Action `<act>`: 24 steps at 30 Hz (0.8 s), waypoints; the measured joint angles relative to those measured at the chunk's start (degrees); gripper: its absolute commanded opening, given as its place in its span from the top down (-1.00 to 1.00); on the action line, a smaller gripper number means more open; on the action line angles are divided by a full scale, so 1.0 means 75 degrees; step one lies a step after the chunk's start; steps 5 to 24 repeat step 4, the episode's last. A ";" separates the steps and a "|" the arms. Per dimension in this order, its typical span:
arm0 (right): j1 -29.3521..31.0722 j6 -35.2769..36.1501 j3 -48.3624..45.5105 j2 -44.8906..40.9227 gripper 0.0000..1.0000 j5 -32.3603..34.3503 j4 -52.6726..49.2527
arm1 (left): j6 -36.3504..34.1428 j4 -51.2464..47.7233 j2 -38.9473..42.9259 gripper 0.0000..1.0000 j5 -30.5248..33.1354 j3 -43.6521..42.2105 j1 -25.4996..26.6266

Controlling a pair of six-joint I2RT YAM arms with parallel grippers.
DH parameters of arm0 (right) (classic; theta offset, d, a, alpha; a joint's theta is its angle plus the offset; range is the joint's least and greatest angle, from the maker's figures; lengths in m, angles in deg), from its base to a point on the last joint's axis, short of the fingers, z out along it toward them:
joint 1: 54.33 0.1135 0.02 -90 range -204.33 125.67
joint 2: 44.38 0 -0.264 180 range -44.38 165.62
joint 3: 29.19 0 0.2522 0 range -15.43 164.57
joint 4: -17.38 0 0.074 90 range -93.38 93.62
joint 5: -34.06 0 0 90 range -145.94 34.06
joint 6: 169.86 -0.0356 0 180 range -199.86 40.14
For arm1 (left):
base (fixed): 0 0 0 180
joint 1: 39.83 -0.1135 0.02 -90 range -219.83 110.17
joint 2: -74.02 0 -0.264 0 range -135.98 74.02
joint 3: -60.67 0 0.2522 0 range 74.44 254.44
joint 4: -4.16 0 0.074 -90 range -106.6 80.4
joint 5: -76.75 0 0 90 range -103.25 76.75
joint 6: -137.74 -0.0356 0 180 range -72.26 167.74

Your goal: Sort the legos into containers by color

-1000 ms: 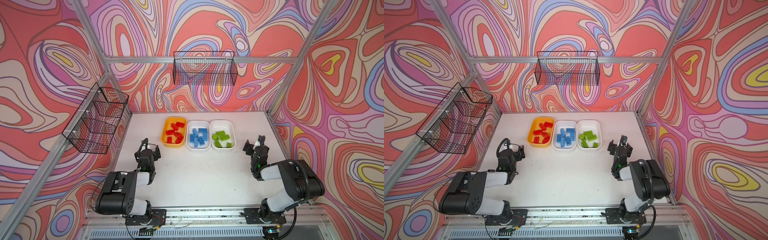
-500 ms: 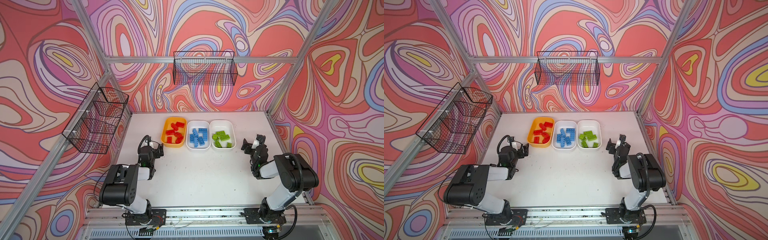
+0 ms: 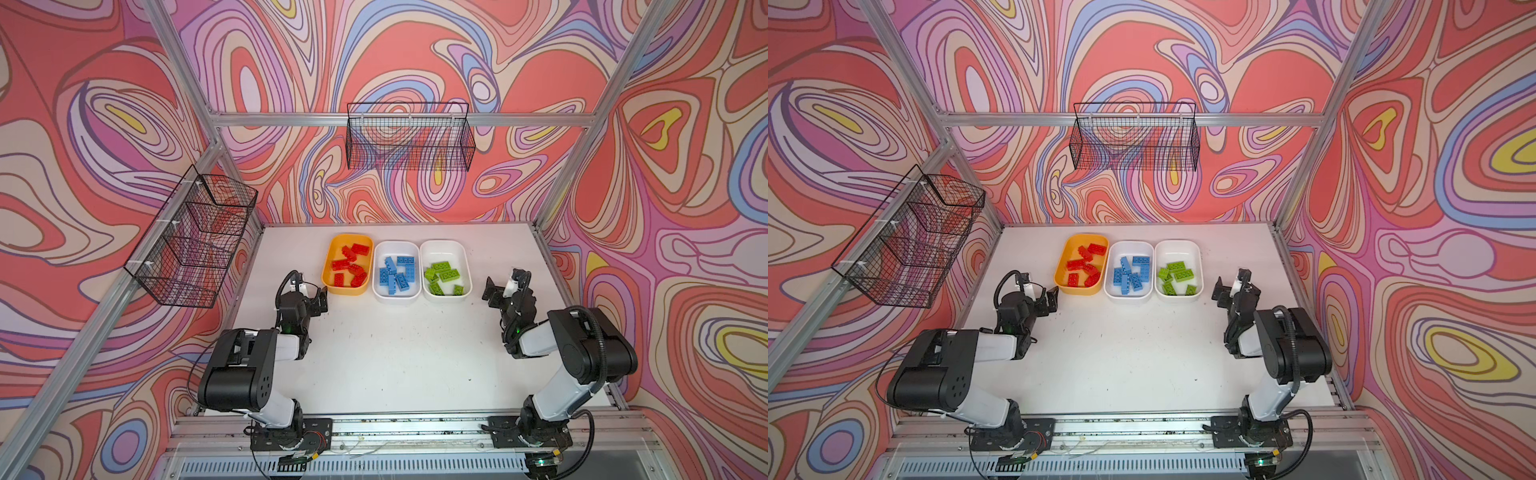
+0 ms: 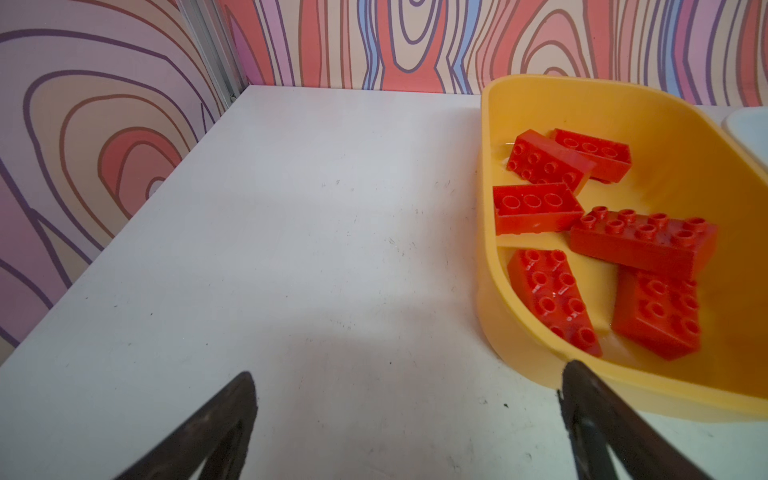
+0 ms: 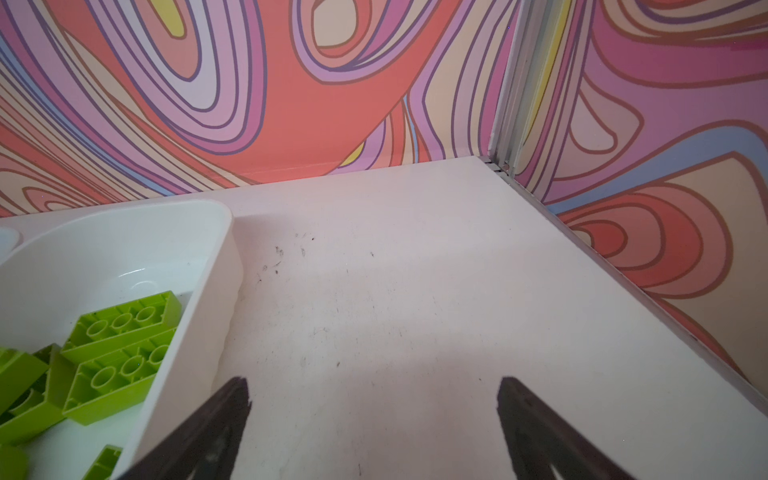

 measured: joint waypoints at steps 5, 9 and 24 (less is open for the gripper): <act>0.0044 0.0096 0.0111 0.0006 -0.97 -0.0105 -0.0035 | 0.0000 0.0003 0.0000 -1.00 -0.0003 0.0000 0.0000; 0.0044 0.0096 0.0111 0.0006 -0.97 -0.0105 -0.0035 | 0.0000 0.0003 0.0000 -1.00 -0.0003 0.0000 0.0000; 0.0044 0.0096 0.0111 0.0006 -0.97 -0.0105 -0.0035 | 0.0000 0.0003 0.0000 -1.00 -0.0003 0.0000 0.0000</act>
